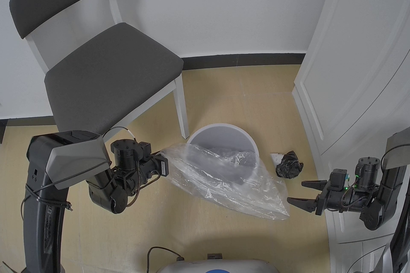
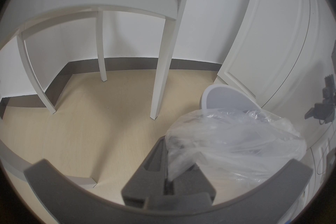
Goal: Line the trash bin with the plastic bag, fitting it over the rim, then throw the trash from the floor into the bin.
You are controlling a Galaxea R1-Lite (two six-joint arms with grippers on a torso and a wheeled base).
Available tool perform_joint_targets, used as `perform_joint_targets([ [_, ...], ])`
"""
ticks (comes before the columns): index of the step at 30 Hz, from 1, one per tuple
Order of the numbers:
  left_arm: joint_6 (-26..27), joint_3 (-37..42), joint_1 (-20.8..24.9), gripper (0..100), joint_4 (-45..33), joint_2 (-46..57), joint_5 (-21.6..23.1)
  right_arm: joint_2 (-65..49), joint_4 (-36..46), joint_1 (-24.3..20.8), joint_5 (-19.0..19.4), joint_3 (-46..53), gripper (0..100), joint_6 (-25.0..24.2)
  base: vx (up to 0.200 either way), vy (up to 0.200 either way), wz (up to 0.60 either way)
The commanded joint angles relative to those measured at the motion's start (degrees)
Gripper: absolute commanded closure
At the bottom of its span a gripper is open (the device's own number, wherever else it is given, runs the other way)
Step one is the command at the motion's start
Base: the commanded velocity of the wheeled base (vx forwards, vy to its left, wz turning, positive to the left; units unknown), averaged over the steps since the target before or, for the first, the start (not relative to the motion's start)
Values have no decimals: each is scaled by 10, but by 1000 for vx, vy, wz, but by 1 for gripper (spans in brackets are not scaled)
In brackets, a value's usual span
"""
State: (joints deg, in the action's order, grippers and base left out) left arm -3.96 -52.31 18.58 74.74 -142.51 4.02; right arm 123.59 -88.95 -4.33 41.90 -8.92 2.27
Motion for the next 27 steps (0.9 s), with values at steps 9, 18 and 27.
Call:
perform_joint_targets([
  [9, -2, 2, 2, 100, 3, 16, -4, -204, -10, -252, -491, 4, 0, 141, 0, 0, 0],
  [18, -1, -3, -18, 100, -3, 24, -19, -248, -10, -256, -560, 29, 0, 235, 0, 0, 0],
  [27, -2, -10, -9, 100, -3, 21, -22, -284, -10, -255, -562, 60, 0, 286, 0, 0, 0],
])
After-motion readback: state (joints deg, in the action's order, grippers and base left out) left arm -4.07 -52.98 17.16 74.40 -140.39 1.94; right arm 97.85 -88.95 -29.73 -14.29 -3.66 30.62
